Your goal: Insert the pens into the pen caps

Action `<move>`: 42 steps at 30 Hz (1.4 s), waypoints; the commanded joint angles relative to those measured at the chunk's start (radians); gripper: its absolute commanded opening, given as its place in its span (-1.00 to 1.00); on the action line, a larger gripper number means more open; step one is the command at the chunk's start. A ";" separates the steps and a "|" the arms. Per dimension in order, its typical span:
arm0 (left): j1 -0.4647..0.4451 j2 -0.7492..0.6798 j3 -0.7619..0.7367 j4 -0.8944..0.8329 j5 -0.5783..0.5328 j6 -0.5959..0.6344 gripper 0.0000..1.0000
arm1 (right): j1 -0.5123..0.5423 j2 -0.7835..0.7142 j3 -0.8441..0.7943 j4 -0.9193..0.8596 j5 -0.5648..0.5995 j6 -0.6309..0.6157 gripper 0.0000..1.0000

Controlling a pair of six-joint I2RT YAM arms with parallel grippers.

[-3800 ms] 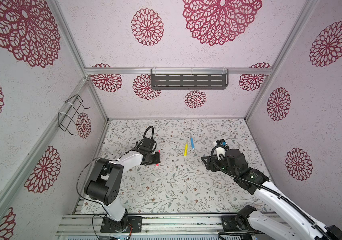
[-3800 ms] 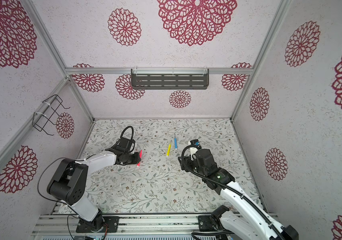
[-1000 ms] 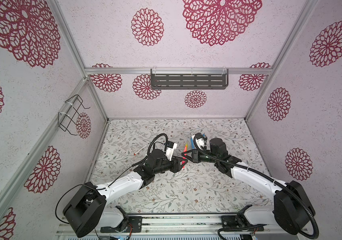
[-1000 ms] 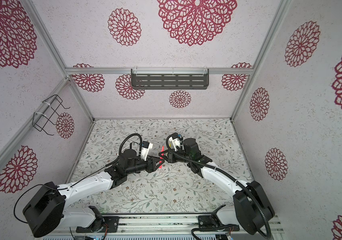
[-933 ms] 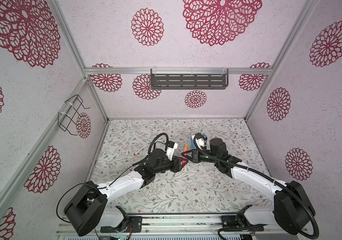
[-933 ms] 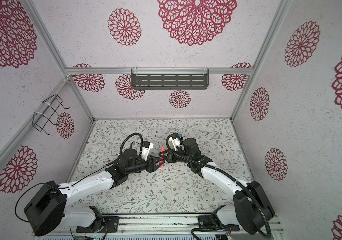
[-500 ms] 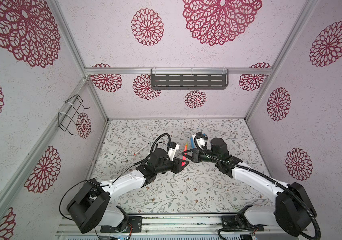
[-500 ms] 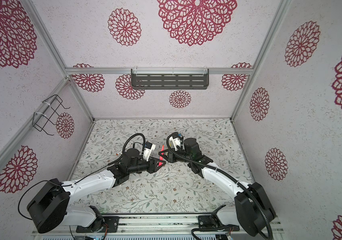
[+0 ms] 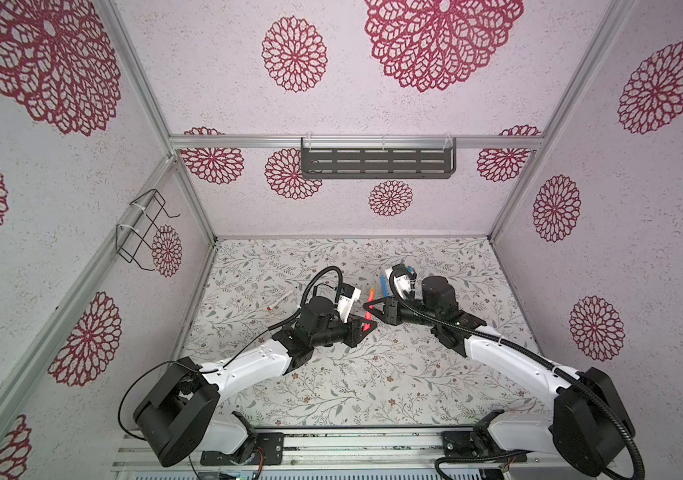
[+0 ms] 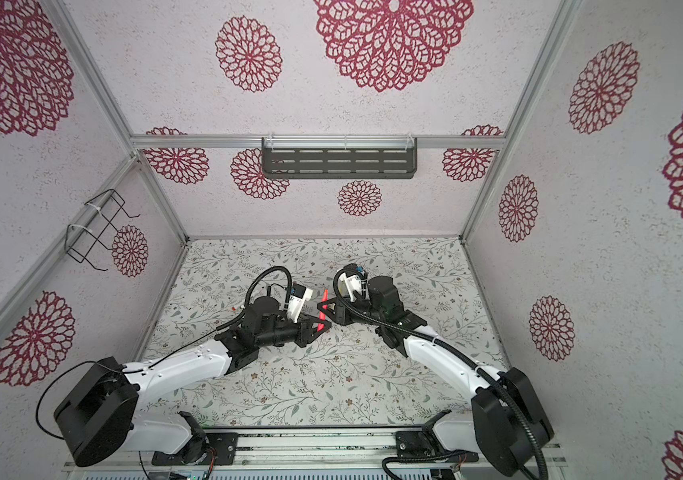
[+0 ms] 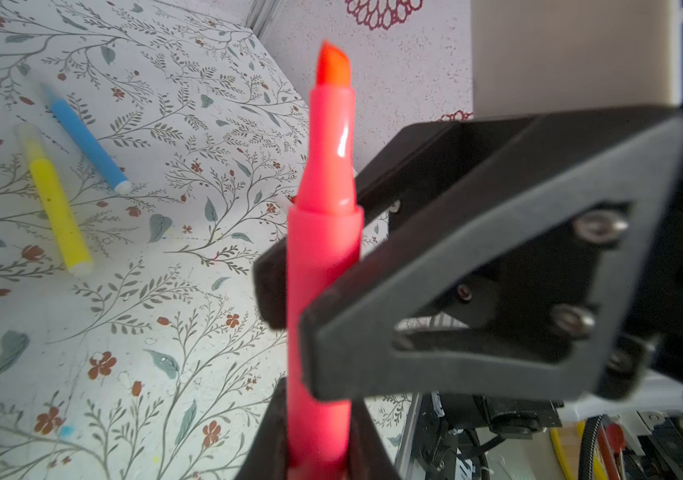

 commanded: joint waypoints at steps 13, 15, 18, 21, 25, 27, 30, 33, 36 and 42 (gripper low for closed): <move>0.023 -0.061 -0.038 -0.037 -0.126 0.008 -1.00 | -0.093 -0.158 0.120 -0.458 0.471 -0.154 0.18; 0.025 -0.067 -0.043 -0.036 -0.124 0.010 -1.00 | -0.122 -0.148 0.148 -0.530 0.547 -0.181 0.19; 0.025 -0.077 -0.052 -0.035 -0.119 0.013 -1.00 | -0.185 -0.098 0.198 -0.657 0.646 -0.221 0.19; 0.026 -0.090 -0.063 -0.035 -0.120 0.015 -1.00 | -0.230 -0.045 0.218 -0.716 0.702 -0.257 0.19; 0.026 -0.105 -0.076 -0.035 -0.118 0.014 -1.00 | -0.272 0.048 0.247 -0.773 0.760 -0.308 0.19; 0.026 -0.112 -0.081 -0.035 -0.113 0.010 -1.00 | -0.298 0.100 0.266 -0.798 0.750 -0.328 0.18; 0.026 -0.123 -0.093 -0.037 -0.114 0.009 -1.00 | -0.324 0.173 0.289 -0.814 0.703 -0.360 0.16; 0.027 -0.139 -0.106 -0.037 -0.121 0.009 -1.00 | -0.331 0.232 0.312 -0.822 0.713 -0.387 0.15; 0.026 -0.156 -0.122 -0.037 -0.128 0.008 -1.00 | -0.351 0.286 0.332 -0.825 0.706 -0.405 0.14; 0.027 -0.176 -0.141 -0.043 -0.138 0.003 -1.00 | -0.377 0.369 0.358 -0.820 0.688 -0.430 0.11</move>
